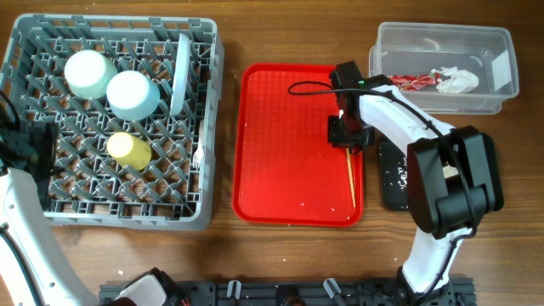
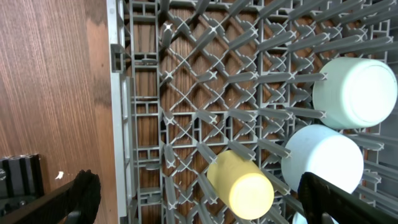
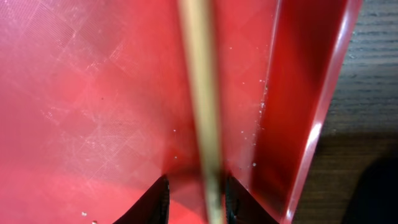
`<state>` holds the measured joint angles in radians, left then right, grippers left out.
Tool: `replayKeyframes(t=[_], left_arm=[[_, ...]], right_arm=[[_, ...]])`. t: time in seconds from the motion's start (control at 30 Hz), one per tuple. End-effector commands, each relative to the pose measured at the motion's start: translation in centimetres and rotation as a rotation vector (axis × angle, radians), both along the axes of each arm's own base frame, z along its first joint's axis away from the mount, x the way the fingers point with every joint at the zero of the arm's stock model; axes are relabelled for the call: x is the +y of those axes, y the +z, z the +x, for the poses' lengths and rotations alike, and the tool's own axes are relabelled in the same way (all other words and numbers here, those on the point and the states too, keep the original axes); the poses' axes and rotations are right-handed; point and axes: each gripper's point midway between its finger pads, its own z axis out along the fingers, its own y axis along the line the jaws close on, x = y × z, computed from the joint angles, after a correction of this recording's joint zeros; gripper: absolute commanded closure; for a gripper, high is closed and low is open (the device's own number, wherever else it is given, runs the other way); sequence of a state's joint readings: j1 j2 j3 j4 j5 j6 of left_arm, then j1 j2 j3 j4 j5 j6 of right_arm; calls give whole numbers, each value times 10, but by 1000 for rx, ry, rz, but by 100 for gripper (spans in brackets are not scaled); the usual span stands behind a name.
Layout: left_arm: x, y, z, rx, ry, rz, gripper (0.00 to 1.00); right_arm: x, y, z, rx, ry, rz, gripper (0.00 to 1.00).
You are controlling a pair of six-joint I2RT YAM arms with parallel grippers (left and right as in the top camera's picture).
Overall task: Sort waste into correct bins and load items into the dishwasher rack
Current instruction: 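Return the right gripper to the tray and grasp the wooden chopstick, then carry the chopstick left and place it in the dish rack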
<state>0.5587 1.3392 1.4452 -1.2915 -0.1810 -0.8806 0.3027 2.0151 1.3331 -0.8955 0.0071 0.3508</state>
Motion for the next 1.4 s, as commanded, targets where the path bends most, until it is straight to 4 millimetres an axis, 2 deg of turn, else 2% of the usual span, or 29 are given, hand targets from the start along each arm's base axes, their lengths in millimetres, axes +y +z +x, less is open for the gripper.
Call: replayKeyframes(t=[0.0, 0.03, 0.07, 0.17, 0.33, 0.4, 0.43, 0.5, 0.57, 0.63, 0.77, 0.87, 0.93, 1.03, 1.07, 1.1, 1.17, 1.27, 1.37], left_arm=[[1, -1, -1, 1, 0, -4, 0], [1, -1, -1, 1, 0, -4, 0], [1, -1, -1, 1, 0, -4, 0], [1, -1, -1, 1, 0, -4, 0], [1, -1, -1, 1, 0, -4, 0], [1, -1, -1, 1, 0, -4, 0], [1, -1, -1, 1, 0, -4, 0], [1, -1, -1, 1, 0, -4, 0], [1, -1, -1, 1, 0, -4, 0], [1, -1, -1, 1, 0, -4, 0], [1, -1, -1, 1, 0, -4, 0], [1, -1, -1, 1, 0, -4, 0], [1, -1, -1, 1, 0, -4, 0], [1, -1, -1, 1, 0, -4, 0], [1, -1, -1, 1, 0, -4, 0], [1, -1, -1, 1, 0, -4, 0], [1, -1, -1, 1, 0, -4, 0], [1, -1, -1, 1, 0, -4, 0], [1, -1, -1, 1, 0, -4, 0]], right_arm=[[7, -26, -10, 76, 6, 34, 82], [10, -26, -10, 74, 6, 50, 92], [13, -24, -8, 71, 4, 67, 96], [34, -9, 1, 66, -19, 171, 96], [102, 74, 45, -30, 32, 537, 96], [147, 121, 57, -78, 101, 781, 96], [159, 131, 59, -83, 103, 830, 96], [199, 150, 61, -101, 96, 933, 96], [238, 159, 53, -124, 129, 971, 96], [266, 159, 39, -119, 119, 957, 96], [306, 146, 9, -95, 37, 872, 95], [329, 149, -3, -96, 31, 896, 96], [334, 149, -1, -116, -6, 889, 96], [331, 146, 8, -153, -63, 860, 94], [330, 146, 9, -160, -64, 856, 87], [330, 146, 9, -164, -57, 854, 74], [330, 146, 10, -180, -28, 853, 56], [330, 146, 9, -191, -1, 851, 53], [329, 157, 12, -234, 72, 868, 53]])
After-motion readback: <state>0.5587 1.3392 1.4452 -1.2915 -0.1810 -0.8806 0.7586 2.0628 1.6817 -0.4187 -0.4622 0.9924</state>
